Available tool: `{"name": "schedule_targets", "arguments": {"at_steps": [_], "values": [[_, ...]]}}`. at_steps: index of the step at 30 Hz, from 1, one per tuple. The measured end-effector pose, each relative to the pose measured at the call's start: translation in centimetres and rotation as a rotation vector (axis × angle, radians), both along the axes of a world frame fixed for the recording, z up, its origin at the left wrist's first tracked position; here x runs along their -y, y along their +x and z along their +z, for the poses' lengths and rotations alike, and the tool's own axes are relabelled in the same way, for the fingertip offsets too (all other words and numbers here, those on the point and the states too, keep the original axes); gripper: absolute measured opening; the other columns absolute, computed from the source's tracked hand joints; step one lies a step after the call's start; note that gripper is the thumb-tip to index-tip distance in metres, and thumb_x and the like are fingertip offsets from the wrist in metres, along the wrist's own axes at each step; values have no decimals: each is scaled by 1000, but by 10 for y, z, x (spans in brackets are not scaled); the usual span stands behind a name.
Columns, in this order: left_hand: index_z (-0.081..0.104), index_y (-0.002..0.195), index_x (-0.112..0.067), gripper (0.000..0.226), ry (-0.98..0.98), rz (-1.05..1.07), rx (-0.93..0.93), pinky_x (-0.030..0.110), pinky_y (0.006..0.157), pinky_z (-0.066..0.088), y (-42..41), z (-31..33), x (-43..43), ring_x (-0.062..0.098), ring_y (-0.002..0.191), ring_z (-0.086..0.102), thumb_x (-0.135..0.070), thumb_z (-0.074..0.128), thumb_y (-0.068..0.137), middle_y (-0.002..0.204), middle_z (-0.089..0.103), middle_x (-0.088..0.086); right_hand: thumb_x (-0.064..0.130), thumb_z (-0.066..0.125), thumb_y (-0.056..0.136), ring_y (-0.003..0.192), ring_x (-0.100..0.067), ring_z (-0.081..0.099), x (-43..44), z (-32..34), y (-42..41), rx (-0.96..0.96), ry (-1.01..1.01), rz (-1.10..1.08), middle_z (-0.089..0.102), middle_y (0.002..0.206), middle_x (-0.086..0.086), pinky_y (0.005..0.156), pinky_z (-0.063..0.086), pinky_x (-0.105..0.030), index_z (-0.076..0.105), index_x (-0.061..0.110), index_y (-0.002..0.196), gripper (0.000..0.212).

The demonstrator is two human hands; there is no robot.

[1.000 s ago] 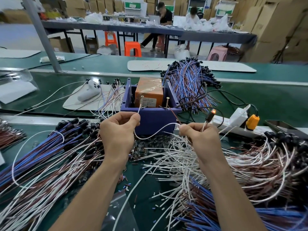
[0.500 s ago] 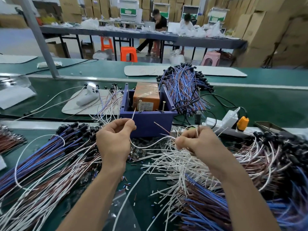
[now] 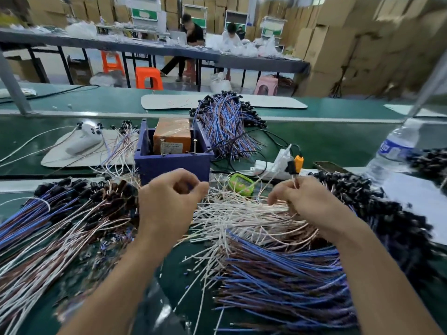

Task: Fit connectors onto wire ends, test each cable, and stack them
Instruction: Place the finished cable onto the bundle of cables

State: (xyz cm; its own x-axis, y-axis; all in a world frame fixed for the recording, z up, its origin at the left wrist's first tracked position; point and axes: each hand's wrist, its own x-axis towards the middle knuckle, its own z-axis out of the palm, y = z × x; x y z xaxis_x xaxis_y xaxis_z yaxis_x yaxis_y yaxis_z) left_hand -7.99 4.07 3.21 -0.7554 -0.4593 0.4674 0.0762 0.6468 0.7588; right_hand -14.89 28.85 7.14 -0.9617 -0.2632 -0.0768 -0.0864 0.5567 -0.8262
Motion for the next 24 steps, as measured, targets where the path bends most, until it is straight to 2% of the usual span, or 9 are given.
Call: {"name": "schedule_targets", "arguments": {"at_steps": [3, 5, 9, 11, 14, 16, 20, 22, 24], "values": [[76, 101, -44, 31, -57, -416, 211, 2, 67, 39, 0, 10, -48, -11, 84, 59, -63, 74, 77, 92, 70, -29, 18, 53, 103, 43, -10, 36, -5, 4, 3, 47, -128, 17, 44, 45, 8, 43, 32, -25, 78, 18, 70, 41], [69, 126, -40, 41, -75, -657, 405, 1, 74, 35, -7, 9, -78, -12, 91, 58, -58, 68, 89, 110, 71, -26, 15, 52, 103, 42, -9, 38, -6, 8, 3, 54, -229, -22, 44, 46, 5, 40, 35, -23, 75, 15, 65, 44], [76, 101, -19, 18, 174, -829, 472, 32, 61, 47, -20, 7, -104, 13, 63, 55, -31, 61, 103, 73, 71, 1, 14, 54, 101, 42, -14, 47, -18, 18, -2, 69, -347, -184, 53, 49, -1, 45, 39, -26, 68, 8, 72, 32], [76, 102, -20, 16, 298, -847, 467, 30, 53, 42, -26, 8, -104, 18, 60, 52, -24, 61, 103, 68, 71, 3, 10, 54, 98, 47, -19, 56, -30, 22, -6, 100, -348, -216, 63, 56, -5, 48, 39, -27, 68, 7, 81, 22], [78, 96, -29, 15, 280, -749, 432, 27, 49, 35, -37, 7, -97, 18, 56, 47, -25, 65, 101, 63, 70, 0, -5, 48, 92, 47, -21, 59, -49, 25, -17, 73, -323, -314, 68, 60, -9, 39, 39, -22, 64, 5, 89, 20], [80, 96, -30, 13, 206, -642, 405, 20, 44, 34, -45, 3, -92, 9, 48, 47, -25, 68, 99, 64, 72, -3, -6, 47, 91, 45, -20, 57, -59, 23, -30, -1, -186, -393, 71, 62, -11, 38, 42, -26, 64, 0, 90, 18], [83, 92, -28, 10, -45, -555, 446, 16, 40, 40, -51, -4, -103, -2, 43, 54, -30, 73, 95, 65, 71, -18, 5, 63, 85, 56, -16, 53, -61, 15, -50, -239, 560, -477, 65, 73, -8, 48, 41, -26, 62, 3, 78, 8], [83, 92, -25, 11, -134, -530, 461, 23, 59, 56, -51, -8, -118, 1, 57, 61, -30, 73, 94, 72, 74, -14, 2, 65, 81, 64, -22, 59, -54, 8, -52, -314, 693, -445, 69, 86, -13, 59, 42, -30, 55, 4, 79, 11], [82, 97, -29, 10, -222, -433, 427, 33, 98, 54, -52, -14, -131, 17, 97, 64, -33, 74, 93, 93, 75, -4, 2, 63, 82, 75, -31, 62, -51, 0, -58, -425, 837, -415, 67, 90, -12, 61, 40, -35, 53, 6, 112, 33]]}}
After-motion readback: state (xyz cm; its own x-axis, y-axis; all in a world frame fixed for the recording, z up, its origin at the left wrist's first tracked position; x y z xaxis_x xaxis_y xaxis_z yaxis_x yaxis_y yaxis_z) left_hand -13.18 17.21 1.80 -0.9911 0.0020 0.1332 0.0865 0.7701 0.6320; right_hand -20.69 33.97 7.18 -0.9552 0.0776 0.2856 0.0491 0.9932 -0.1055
